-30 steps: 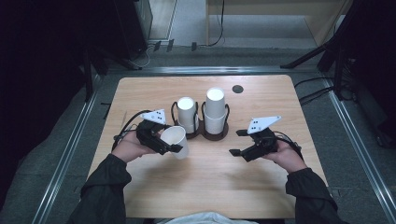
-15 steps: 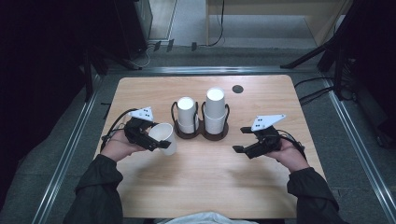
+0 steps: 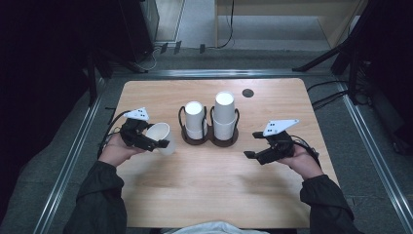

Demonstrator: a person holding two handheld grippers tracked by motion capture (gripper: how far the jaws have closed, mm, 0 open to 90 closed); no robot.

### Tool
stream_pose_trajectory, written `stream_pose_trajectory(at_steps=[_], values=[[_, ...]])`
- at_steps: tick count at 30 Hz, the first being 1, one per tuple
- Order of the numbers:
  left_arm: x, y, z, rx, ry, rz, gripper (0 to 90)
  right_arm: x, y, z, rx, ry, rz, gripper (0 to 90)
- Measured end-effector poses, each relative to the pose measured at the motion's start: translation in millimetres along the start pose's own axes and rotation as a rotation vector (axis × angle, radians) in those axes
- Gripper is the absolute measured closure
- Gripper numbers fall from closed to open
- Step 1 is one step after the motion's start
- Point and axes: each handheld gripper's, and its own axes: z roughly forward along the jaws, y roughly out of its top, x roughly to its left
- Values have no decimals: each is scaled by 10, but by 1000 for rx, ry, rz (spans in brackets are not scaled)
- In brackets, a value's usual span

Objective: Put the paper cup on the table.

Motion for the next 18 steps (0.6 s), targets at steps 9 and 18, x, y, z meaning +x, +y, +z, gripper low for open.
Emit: stream_pose_trajectory(at_steps=[9,18], values=[[115,-49,-66,-19,68,-63,184,1,-11,33,15,-9,-7,205],[227,-110,-116,-41,109,-124,184,-10,-41,78,42,-10,-11,205]])
